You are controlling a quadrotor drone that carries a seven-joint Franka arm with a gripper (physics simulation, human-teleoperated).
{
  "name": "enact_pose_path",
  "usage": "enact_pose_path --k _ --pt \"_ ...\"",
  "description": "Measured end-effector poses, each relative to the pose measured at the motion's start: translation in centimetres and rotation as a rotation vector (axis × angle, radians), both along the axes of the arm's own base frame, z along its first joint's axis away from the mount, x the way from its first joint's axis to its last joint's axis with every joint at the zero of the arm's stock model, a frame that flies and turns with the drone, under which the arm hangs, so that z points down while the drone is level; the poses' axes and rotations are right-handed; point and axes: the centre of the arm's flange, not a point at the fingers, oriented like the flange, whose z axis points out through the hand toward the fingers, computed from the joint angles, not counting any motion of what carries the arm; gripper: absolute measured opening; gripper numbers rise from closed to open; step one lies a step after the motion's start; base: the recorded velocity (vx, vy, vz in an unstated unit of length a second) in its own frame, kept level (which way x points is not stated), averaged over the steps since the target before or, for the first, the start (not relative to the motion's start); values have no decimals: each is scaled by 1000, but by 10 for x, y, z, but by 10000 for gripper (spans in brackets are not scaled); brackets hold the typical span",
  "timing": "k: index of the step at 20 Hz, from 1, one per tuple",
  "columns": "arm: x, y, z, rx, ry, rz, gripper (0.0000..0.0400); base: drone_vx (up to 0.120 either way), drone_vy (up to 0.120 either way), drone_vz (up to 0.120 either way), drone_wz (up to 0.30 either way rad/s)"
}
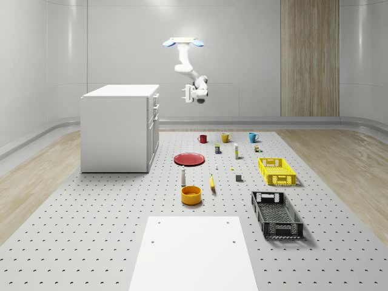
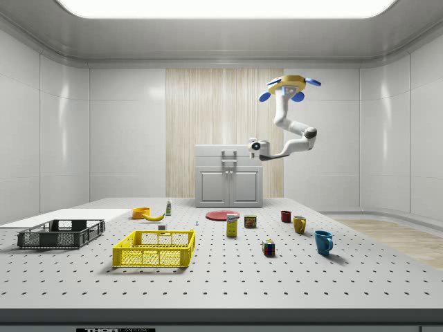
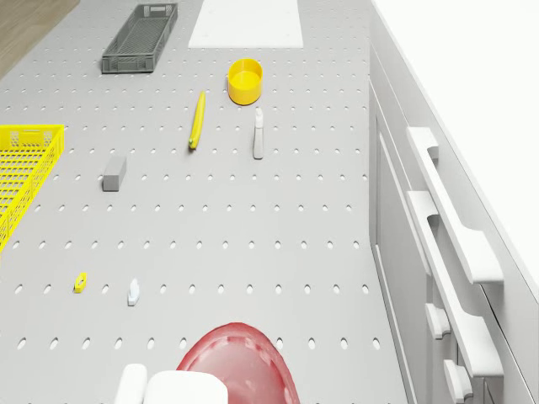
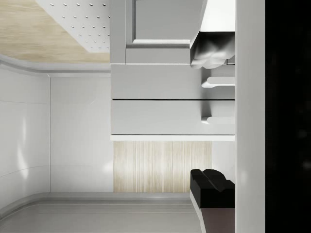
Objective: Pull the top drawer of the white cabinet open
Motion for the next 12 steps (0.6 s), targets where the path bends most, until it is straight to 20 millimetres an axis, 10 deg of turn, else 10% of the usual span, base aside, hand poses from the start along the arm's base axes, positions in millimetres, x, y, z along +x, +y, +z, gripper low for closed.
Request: enact_pose_path --k 12 --pt "0 0 0 0 0 0 305 120 -120 17 0"
